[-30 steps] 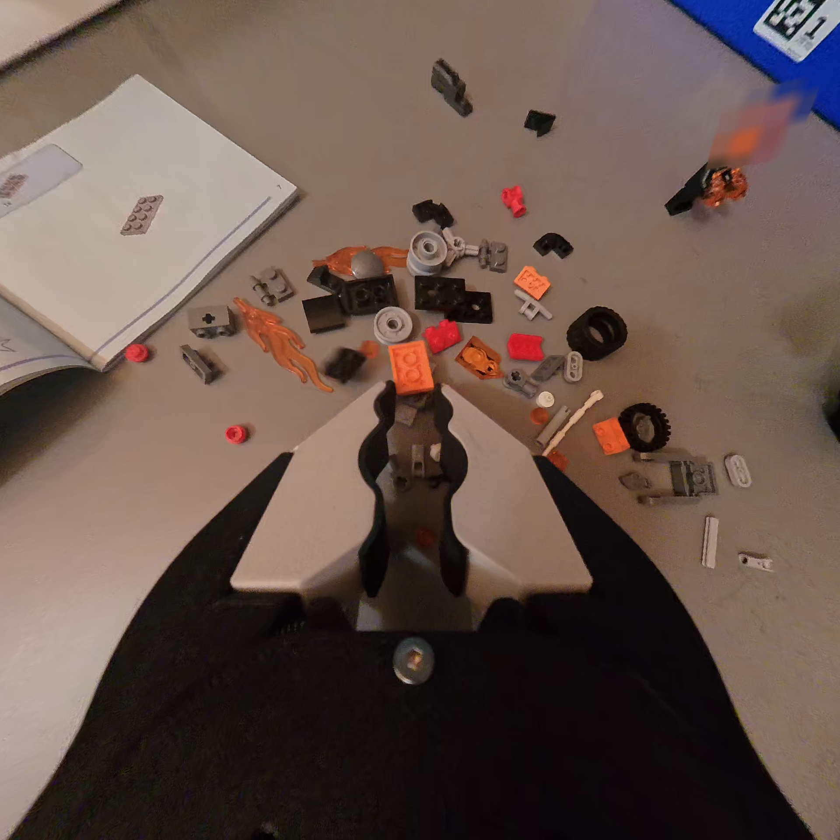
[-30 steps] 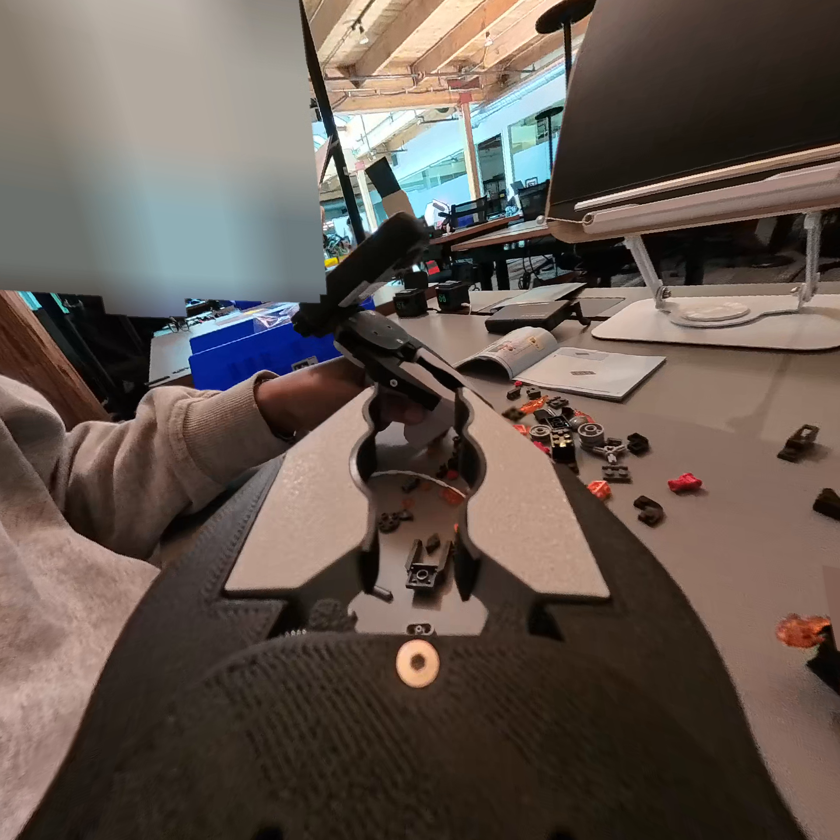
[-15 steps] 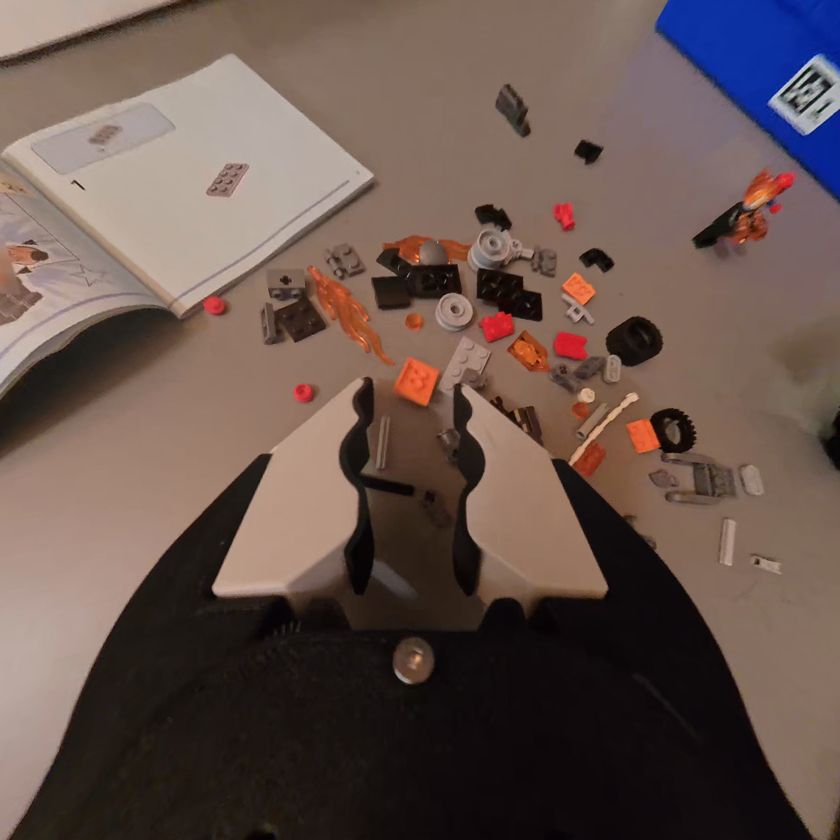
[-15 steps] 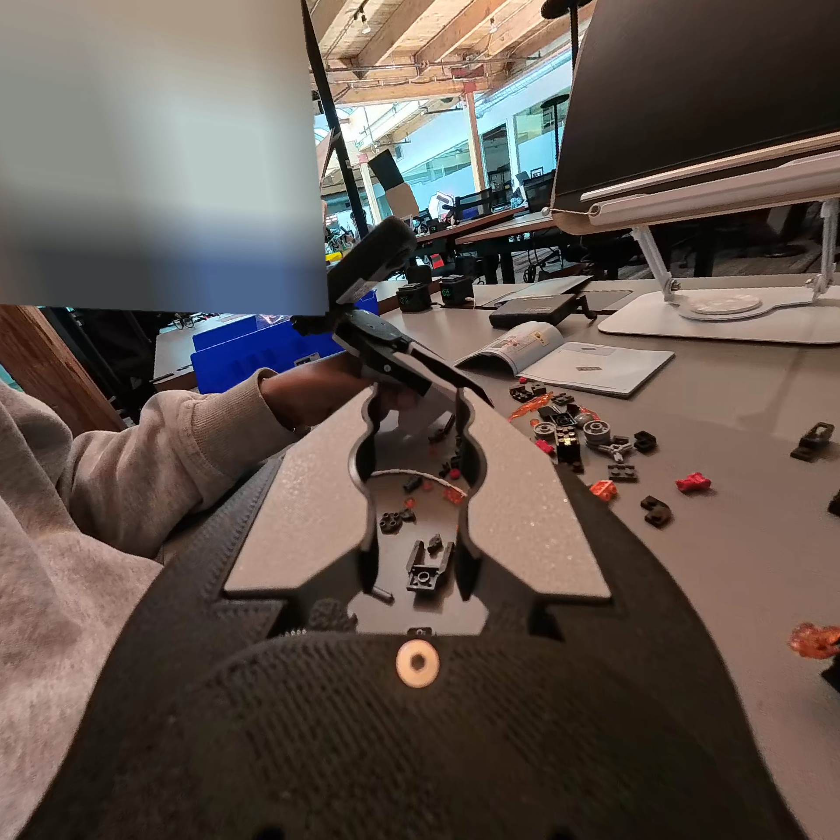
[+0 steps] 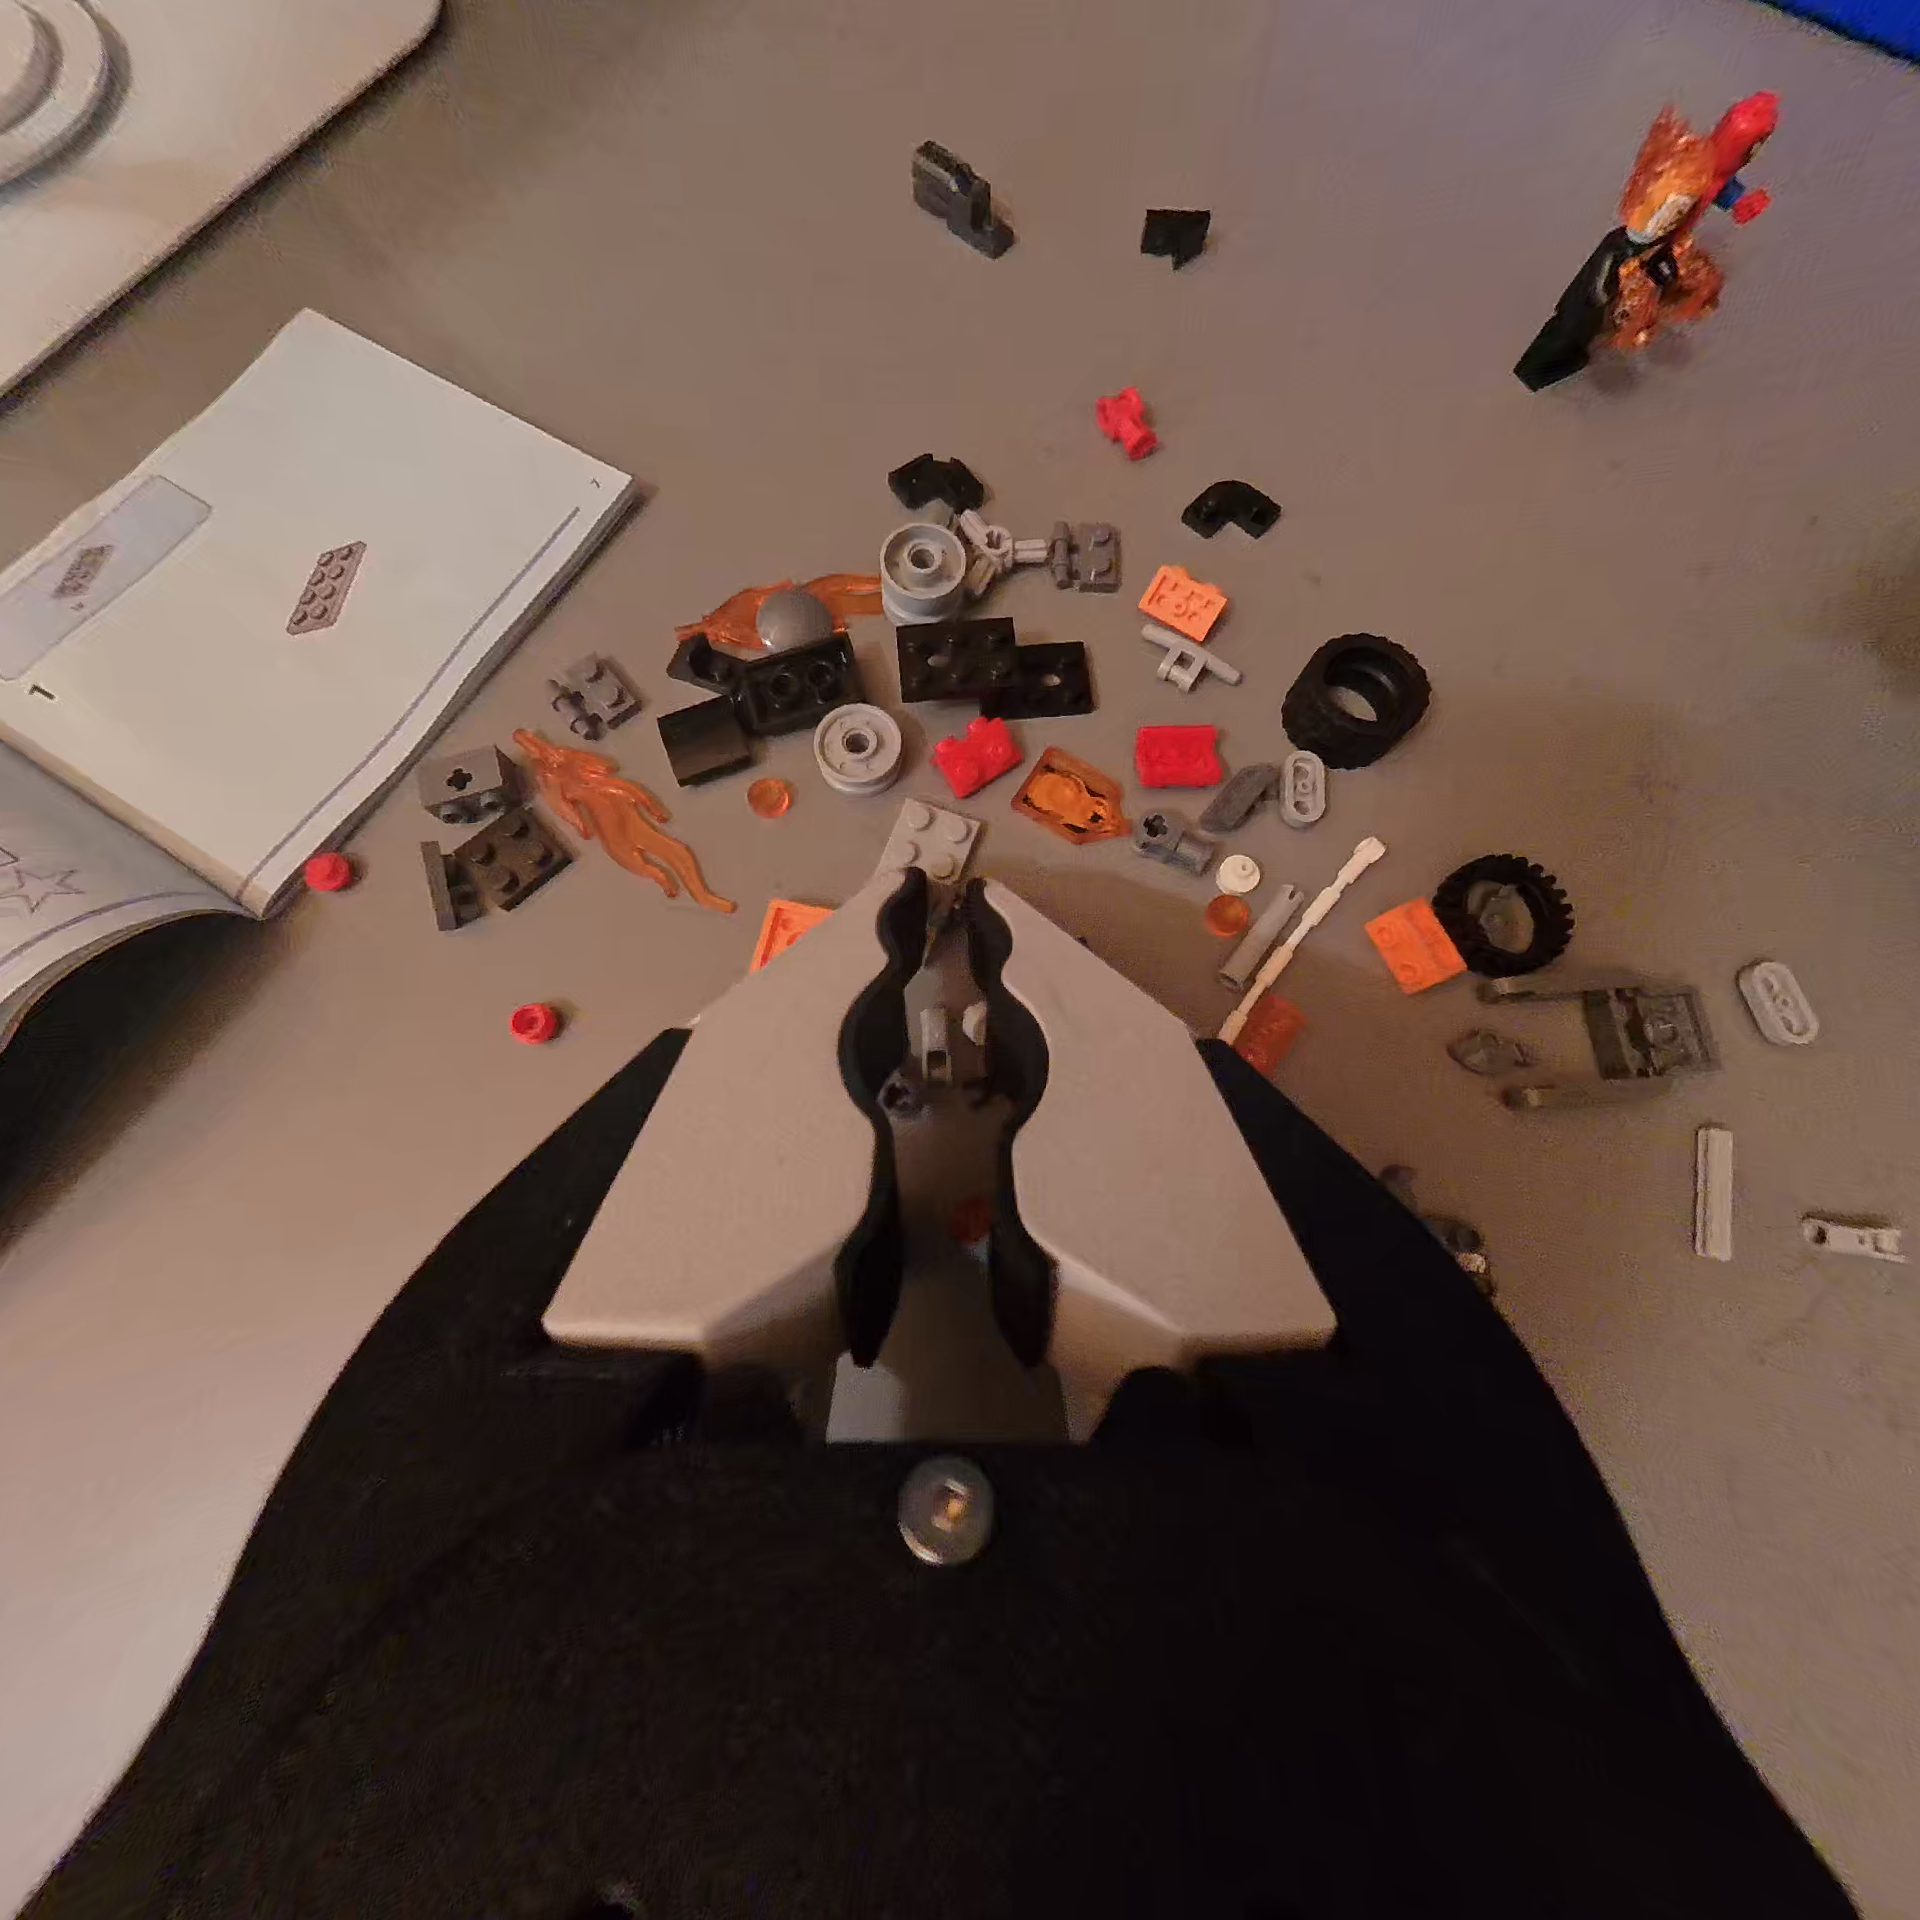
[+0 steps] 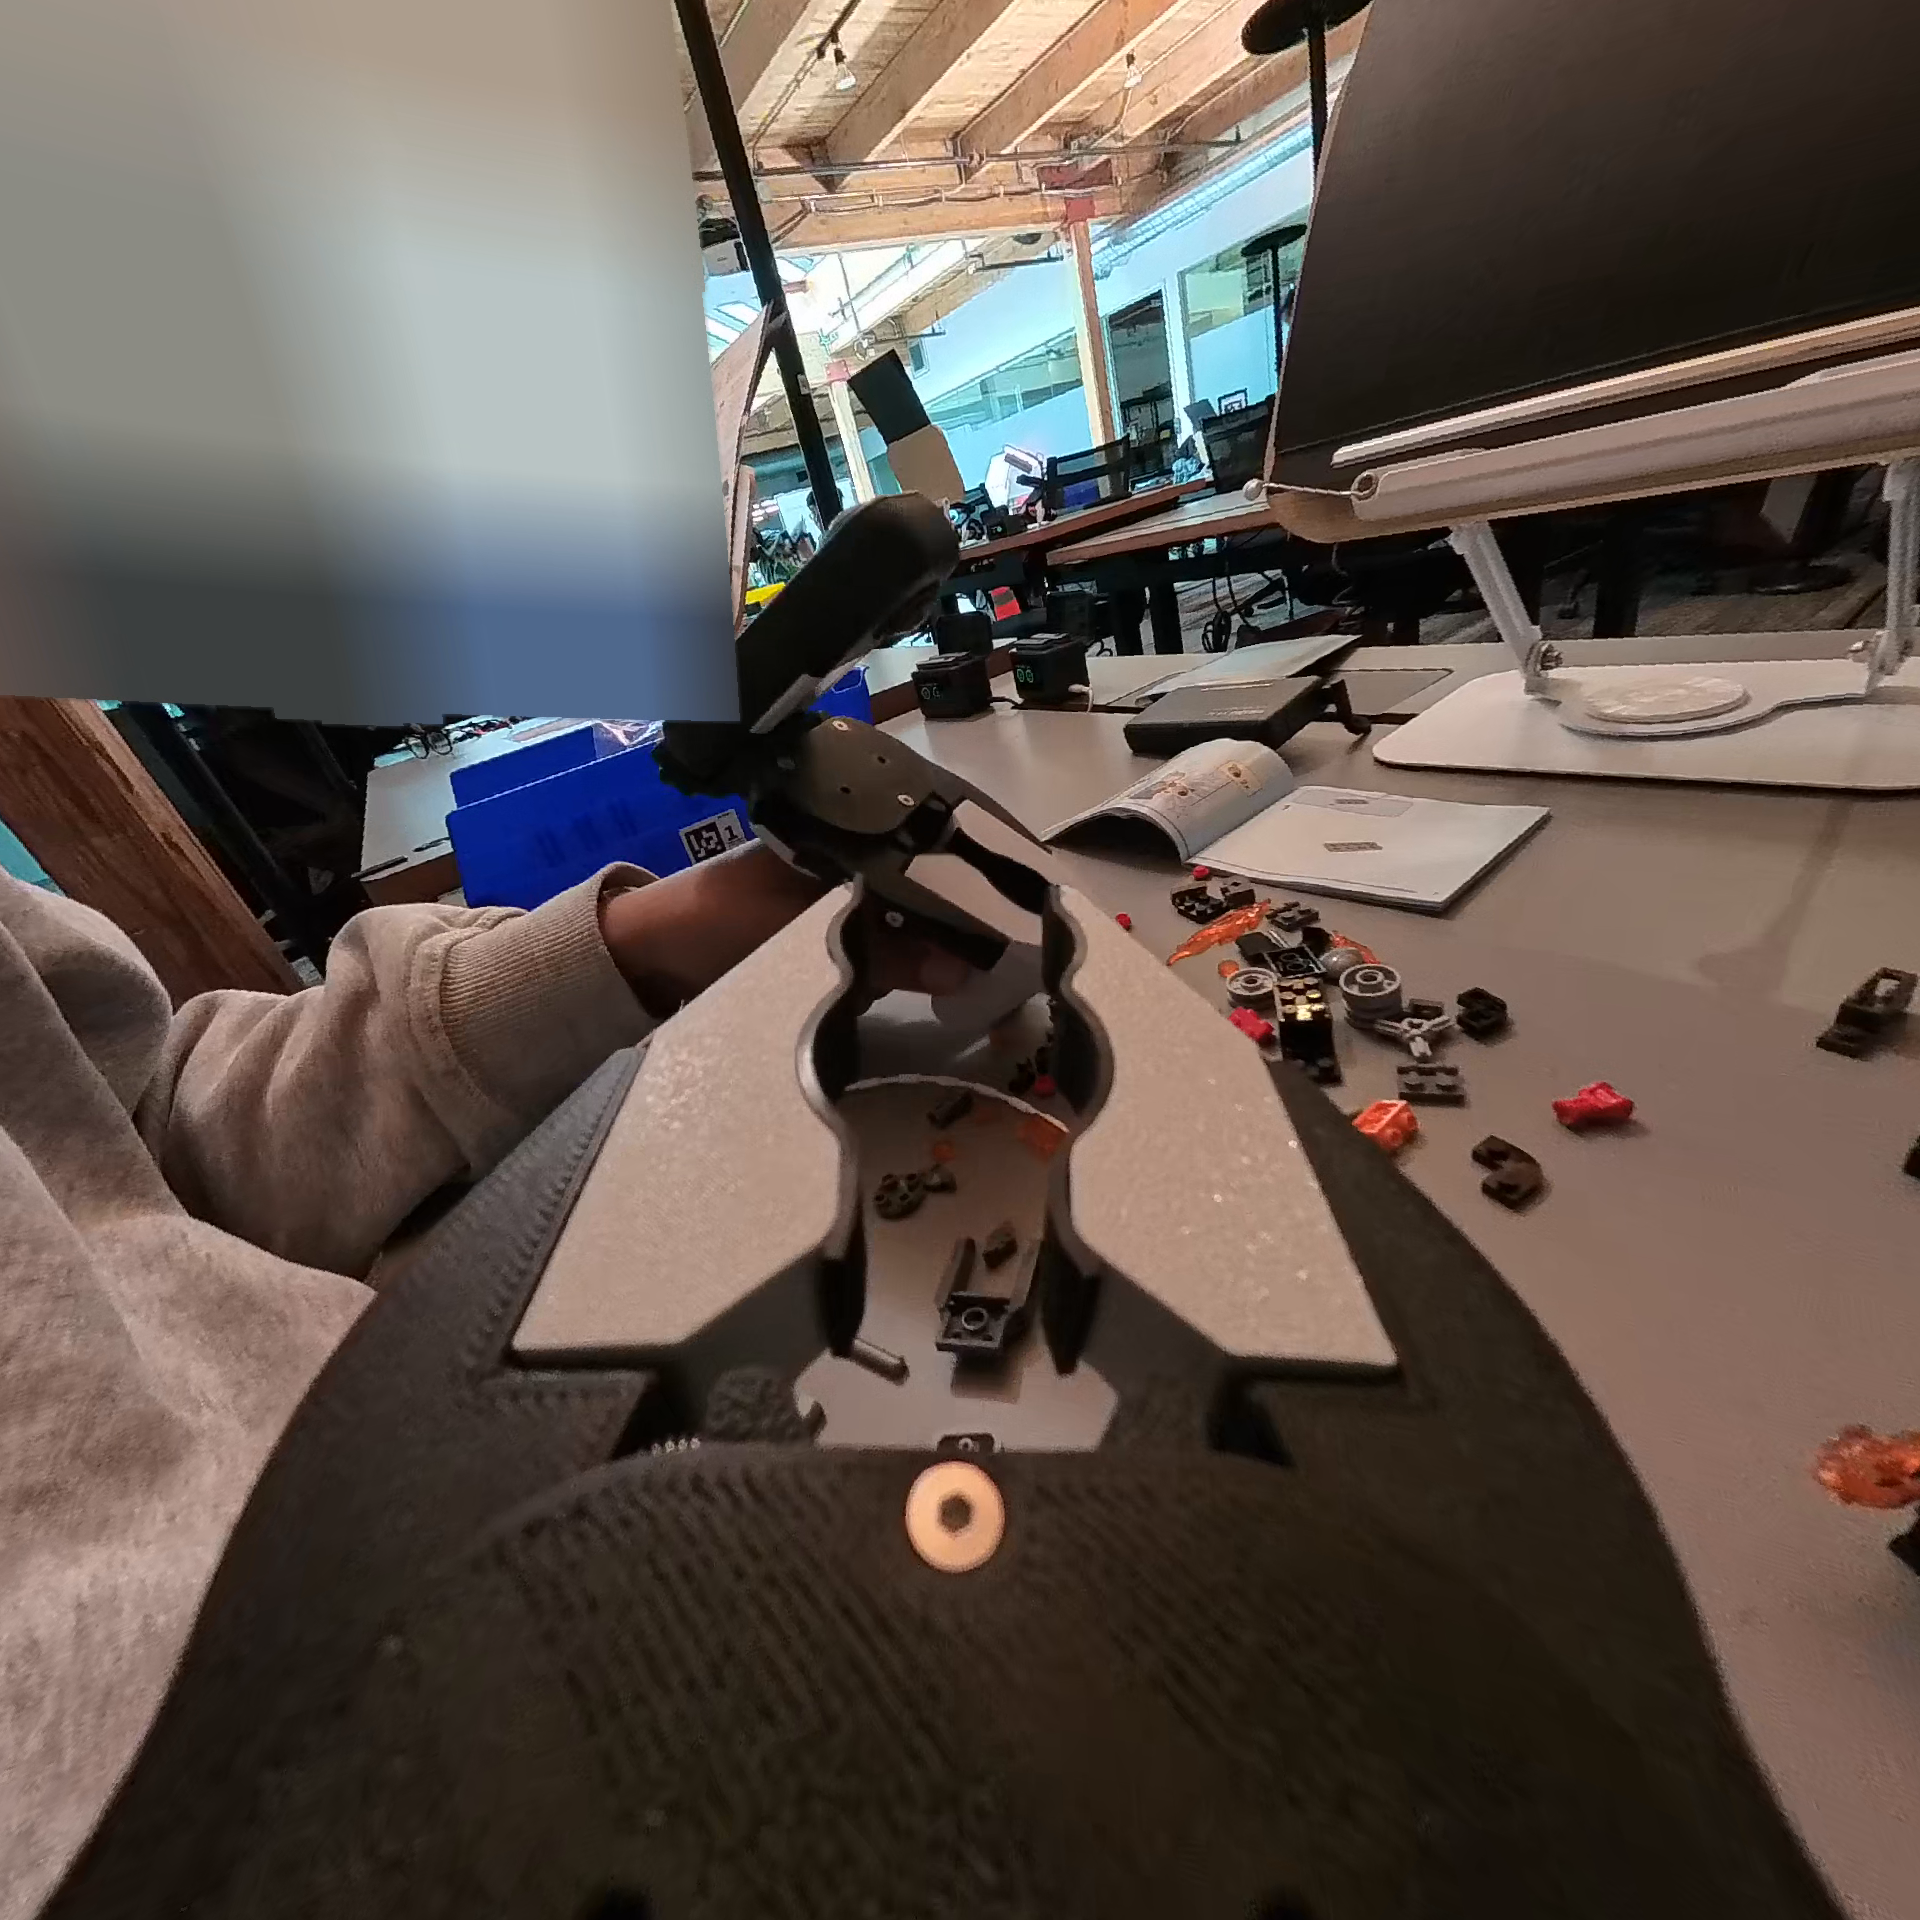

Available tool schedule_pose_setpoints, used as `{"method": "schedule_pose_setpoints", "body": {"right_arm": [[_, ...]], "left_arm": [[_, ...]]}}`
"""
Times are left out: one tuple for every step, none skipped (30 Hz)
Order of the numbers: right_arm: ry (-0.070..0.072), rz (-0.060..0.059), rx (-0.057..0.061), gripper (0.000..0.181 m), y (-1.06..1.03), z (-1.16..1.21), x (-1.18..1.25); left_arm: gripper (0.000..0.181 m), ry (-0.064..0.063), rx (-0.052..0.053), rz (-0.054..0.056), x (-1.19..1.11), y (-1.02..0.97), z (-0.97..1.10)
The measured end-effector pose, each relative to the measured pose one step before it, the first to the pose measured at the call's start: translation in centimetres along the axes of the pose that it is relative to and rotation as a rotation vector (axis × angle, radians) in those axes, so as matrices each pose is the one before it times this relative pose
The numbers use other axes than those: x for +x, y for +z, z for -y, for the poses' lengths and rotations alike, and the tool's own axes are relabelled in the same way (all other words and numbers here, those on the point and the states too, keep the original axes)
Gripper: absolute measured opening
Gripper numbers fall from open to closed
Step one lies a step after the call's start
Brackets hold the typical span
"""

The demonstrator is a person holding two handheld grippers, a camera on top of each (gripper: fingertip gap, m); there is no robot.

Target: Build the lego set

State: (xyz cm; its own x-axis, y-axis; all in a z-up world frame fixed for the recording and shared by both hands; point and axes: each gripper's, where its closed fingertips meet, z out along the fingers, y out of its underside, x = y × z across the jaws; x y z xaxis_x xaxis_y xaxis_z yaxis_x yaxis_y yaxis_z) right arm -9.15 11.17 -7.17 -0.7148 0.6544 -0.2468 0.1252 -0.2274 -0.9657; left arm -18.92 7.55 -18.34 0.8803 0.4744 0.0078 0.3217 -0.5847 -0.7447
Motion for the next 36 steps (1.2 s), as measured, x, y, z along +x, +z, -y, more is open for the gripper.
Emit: {"method": "schedule_pose_setpoints", "body": {"right_arm": [[0.0011,0.0013,-0.0012,0.031,0.012,-0.014,-0.005],[0.0002,0.0003,-0.0004,0.031,0.004,-0.008,-0.012],[-0.0004,-0.0004,0.0005,0.031,-0.004,0.005,0.001],[-0.0002,-0.0006,0.0005,0.031,-0.004,0.009,0.016],[0.0003,-0.0007,0.0002,0.031,0.001,0.002,0.009],[0.0005,-0.0016,0.0003,0.032,0.002,0.008,0.032],[0.0005,-0.0032,0.0011,0.032,0.0,0.017,0.048],[0.0001,-0.0029,0.0018,0.033,-0.016,0.027,0.039],[-0.0001,-0.0012,0.0017,0.034,-0.017,0.017,0.019],[0.0005,-0.0001,0.0012,0.035,0.001,0.018,0.005],[0.003,0.0041,0.002,0.035,-0.016,0.031,-0.036],[0.0107,0.0124,0.0068,0.037,0.003,0.072,-0.118],[0.0215,0.0222,0.0122,0.039,-0.019,0.157,-0.223],[0.0308,0.0269,0.0161,0.041,-0.046,0.218,-0.245],[0.0345,0.0243,0.0178,0.043,-0.083,0.239,-0.144],[0.0347,0.0236,0.0179,0.046,-0.11,0.256,-0.127],[0.0352,0.0239,0.0157,0.046,-0.105,0.21,-0.129],[0.0376,0.0225,0.0103,0.046,-0.084,0.133,-0.091],[0.042,0.022,0.0016,0.044,-0.049,-0.016,-0.071],[0.0485,0.0272,-0.0031,0.042,-0.035,-0.09,-0.134],[0.0546,0.0356,0.0016,0.039,-0.038,-0.021,-0.23],[0.0599,0.0358,0.0077,0.036,-0.06,0.072,-0.201],[0.0555,0.0326,0.0126,0.032,-0.121,0.155,-0.146],[0.0439,0.0262,0.0163,0.027,-0.164,0.233,-0.1],[0.0277,0.0126,0.0154,0.016,-0.188,0.242,0.03],[0.0105,-0.0035,0.0072,0.003,-0.157,0.125,0.166],[-0.0006,-0.0108,-0.0009,0.003,-0.055,0.003,0.175],[-0.0097,-0.0076,-0.0069,0.003,0.038,-0.113,0.05],[-0.0119,-0.0091,-0.0081,0.005,0.098,-0.157,0.045],[-0.0102,-0.0081,-0.0079,0.008,0.107,-0.152,0.053],[-0.0068,-0.0052,-0.0067,0.01,0.063,-0.119,0.038],[-0.0039,-0.0022,-0.0036,0.012,0.017,-0.051,0.032],[-0.0005,-0.0003,-0.0013,0.012,-0.004,-0.014,0.015],[0.0018,-0.0004,-0.0025,0.012,0.012,-0.042,0.031],[0.0024,-0.0006,-0.0086,0.012,0.053,-0.153,0.043],[0.0017,-0.0008,-0.013,0.013,0.114,-0.231,0.029]], "left_arm": [[0.001,-0.0066,0.0024,-0.0035,-0.008,-0.058,0.049],[0.0,-0.005,0.0073,-0.0058,0.003,-0.118,0.129],[0.0,-0.0037,0.0167,-0.0086,0.033,-0.218,0.279],[0.0,-0.0073,0.0296,-0.0085,0.033,-0.331,0.483],[0.0,-0.0154,0.0423,-0.0109,0.048,-0.444,0.709],[0.0,-0.0199,0.0494,-0.0286,0.272,-0.505,0.839],[0.0,-0.0223,0.0555,-0.0537,0.65,-0.545,0.926],[0.0,-0.0291,0.0604,-0.0709,0.935,-0.571,1.035],[0.0,-0.0294,0.0698,-0.0897,1.314,-0.591,1.17],[0.0,-0.0273,0.0718,-0.107,1.682,-0.569,1.194],[0.0,-0.0223,0.0655,-0.1112,1.867,-0.444,1.078],[0.0,-0.01,0.0541,-0.1007,1.818,-0.275,0.835],[0.0,0.0077,0.0372,-0.0678,1.446,-0.051,0.485],[0.0,0.0244,0.0166,-0.0323,0.989,0.137,0.106],[0.0,0.0309,-0.0024,-0.0166,0.768,0.277,-0.206],[0.0,0.031,-0.0144,-0.009,0.644,0.355,-0.368],[0.0,0.0305,-0.0146,-0.007,0.582,0.378,-0.361],[0.0,0.0294,-0.0079,-0.0085,0.613,0.372,-0.23],[0.0,0.035,-0.0039,0.0006,0.479,0.319,-0.113],[0.0,0.0459,-0.0092,0.015,0.285,0.269,-0.149],[0.0,0.0537,-0.0215,0.0195,0.199,0.221,-0.297],[0.0,0.0541,-0.0273,0.0246,0.073,0.185,-0.364],[0.0,0.0476,-0.0252,0.0266,-0.019,0.153,-0.351],[0.0,0.0347,-0.0178,0.0144,0.087,0.131,-0.293],[0.0,0.0155,-0.0084,-0.0007,0.185,0.102,-0.158],[0.0,-0.0008,-0.0008,-0.0053,0.158,0.049,-0.011],[0.0,-0.0036,0.0042,-0.004,0.071,0.015,0.087],[0.0,-0.0018,0.0016,-0.0028,0.042,-0.022,0.038],[0.0,-0.0004,-0.0034,-0.003,0.024,-0.003,-0.066],[0.0,-0.0018,-0.006,-0.0048,0.039,0.01,-0.13],[0.0,-0.0015,-0.0045,-0.0024,0.023,0.012,-0.098],[0.0,0.0008,-0.0018,0.0007,0.003,0.0,-0.033],[0.0,0.0023,0.0006,0.0012,-0.011,-0.014,0.006],[0.0,0.0013,0.001,-0.0003,0.015,-0.012,0.023],[0.0,0.0006,0.0011,-0.0007,0.017,-0.011,0.013],[0.0,0.0013,0.0004,-0.0014,0.021,-0.006,0.005]]}}
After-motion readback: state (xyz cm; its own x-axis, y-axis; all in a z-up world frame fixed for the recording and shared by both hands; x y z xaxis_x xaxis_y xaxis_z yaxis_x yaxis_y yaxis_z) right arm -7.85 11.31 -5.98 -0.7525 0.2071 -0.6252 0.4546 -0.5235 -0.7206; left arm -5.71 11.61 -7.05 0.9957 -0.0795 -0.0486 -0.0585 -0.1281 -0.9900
